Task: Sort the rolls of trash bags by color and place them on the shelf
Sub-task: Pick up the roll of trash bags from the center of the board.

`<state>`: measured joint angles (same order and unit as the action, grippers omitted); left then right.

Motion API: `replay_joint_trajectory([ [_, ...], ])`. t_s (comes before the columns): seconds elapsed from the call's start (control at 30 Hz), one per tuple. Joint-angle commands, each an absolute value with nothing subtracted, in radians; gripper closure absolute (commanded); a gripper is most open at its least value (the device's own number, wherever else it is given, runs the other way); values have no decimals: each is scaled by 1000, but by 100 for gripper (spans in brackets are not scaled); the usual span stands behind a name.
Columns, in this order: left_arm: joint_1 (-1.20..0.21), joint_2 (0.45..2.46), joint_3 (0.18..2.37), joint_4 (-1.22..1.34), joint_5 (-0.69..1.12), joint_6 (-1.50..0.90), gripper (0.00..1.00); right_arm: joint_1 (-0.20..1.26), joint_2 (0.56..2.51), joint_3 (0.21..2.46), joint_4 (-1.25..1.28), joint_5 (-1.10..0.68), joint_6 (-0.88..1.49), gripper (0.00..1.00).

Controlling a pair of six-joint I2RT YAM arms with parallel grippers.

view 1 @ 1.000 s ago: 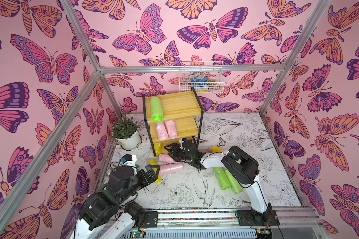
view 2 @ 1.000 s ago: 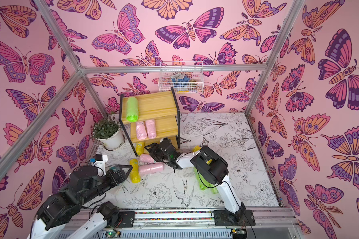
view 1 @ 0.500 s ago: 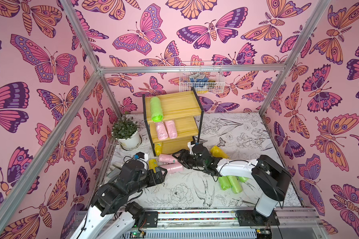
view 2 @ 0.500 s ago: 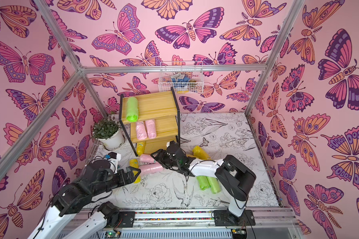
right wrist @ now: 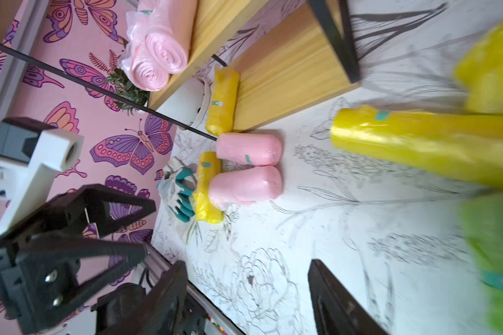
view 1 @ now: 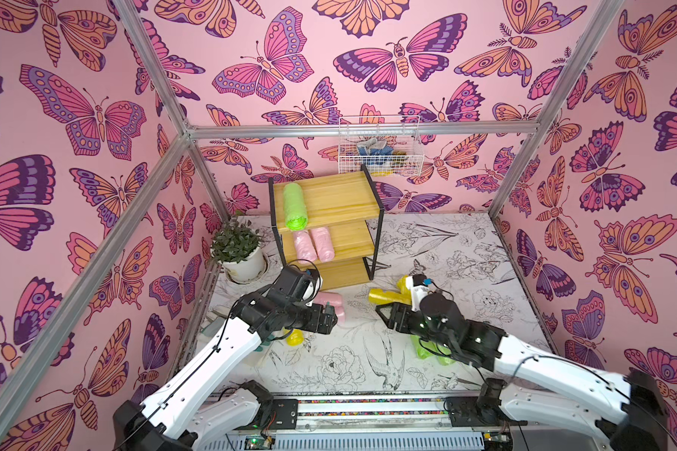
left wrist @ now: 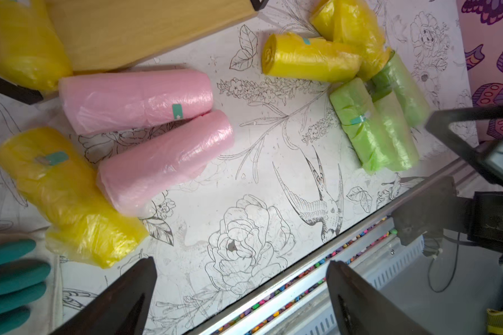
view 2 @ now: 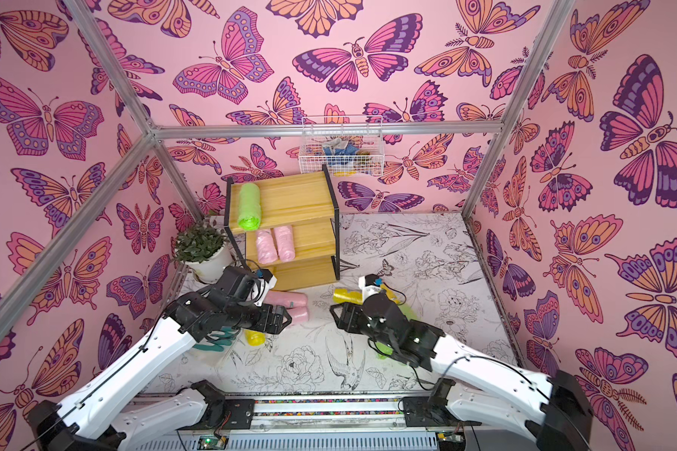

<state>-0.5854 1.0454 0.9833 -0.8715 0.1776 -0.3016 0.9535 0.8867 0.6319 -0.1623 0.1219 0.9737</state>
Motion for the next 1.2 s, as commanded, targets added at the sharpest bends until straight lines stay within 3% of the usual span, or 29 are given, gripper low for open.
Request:
replay_joint_trajectory([
  [0.0, -610, 1019, 926, -791, 135, -19, 0, 960, 707, 599, -364, 280, 905, 30],
  [0.27, -606, 1044, 837, -771, 125, 276, 6, 959, 398, 554, -551, 444, 860, 24],
  [0.7, -577, 1355, 906, -724, 71, 421, 10, 959, 360, 553, -644, 415, 837, 24],
  [0.93, -577, 1469, 895, -629, 24, 410, 26, 959, 289, 524, -685, 408, 873, 24],
  [1.17, -577, 1488, 861, -530, -20, 362, 29, 959, 250, 520, -725, 409, 884, 24],
])
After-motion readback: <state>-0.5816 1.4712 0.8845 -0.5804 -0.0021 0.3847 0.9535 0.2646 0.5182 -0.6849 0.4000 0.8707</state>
